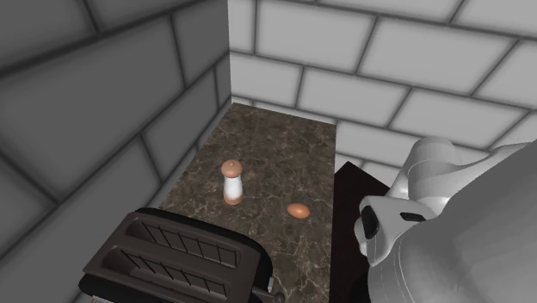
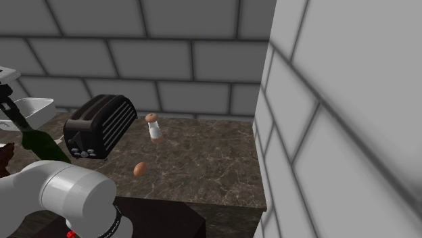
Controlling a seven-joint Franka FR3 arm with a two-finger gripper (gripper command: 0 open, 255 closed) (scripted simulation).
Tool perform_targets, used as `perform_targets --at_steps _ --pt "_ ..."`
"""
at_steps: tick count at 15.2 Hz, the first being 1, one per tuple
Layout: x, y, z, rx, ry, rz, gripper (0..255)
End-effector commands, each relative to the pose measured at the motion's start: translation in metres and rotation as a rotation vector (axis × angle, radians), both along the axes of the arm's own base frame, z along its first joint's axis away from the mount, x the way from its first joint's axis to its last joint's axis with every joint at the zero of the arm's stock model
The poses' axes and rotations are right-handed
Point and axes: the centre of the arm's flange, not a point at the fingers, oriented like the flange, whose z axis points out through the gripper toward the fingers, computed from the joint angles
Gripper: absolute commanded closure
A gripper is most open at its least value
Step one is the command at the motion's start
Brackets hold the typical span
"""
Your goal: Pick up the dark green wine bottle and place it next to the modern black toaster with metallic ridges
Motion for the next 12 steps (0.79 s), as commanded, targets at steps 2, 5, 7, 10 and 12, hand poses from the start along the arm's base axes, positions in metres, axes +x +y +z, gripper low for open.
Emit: perform_targets --at_steps 2,5,7,10,12 --pt "0.0 0.0 -0.017 0.001 0.0 0.0 255" --pt "0.0 0.0 -0.032 0.001 0.0 0.0 255" --pt "0.0 0.0 -0.038 0.001 0.0 0.0 255" --pt "0.0 0.0 -0.038 0.001 0.0 0.0 255" --pt "0.0 0.0 -0.038 0.001 0.0 0.0 255"
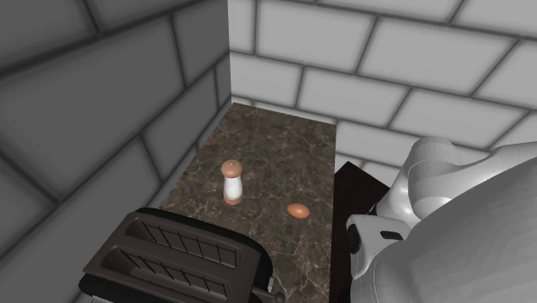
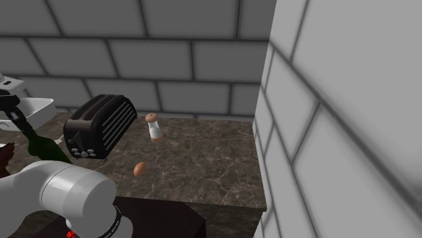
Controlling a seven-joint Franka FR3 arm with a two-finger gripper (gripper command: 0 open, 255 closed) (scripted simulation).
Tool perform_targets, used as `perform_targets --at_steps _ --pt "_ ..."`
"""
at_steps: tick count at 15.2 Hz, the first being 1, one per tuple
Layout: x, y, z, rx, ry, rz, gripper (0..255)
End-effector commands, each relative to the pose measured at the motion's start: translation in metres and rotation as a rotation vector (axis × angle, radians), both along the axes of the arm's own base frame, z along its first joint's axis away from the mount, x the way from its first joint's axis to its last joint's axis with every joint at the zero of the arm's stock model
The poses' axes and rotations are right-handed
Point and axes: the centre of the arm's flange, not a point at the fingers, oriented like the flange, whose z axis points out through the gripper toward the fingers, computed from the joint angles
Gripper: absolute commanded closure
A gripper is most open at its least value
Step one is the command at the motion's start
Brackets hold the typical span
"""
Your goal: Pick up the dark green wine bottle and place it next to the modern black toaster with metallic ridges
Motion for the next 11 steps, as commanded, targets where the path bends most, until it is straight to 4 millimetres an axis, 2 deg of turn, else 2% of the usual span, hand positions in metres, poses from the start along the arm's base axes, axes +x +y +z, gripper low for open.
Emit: perform_targets --at_steps 1,2,7,11 --pt "0.0 0.0 0.0 0.0 0.0 0.0 255" --pt "0.0 0.0 0.0 0.0 0.0 0.0 0" --pt "0.0 0.0 0.0 0.0 0.0 0.0 0" --pt "-0.001 -0.003 0.05 0.0 0.0 0.0 0"
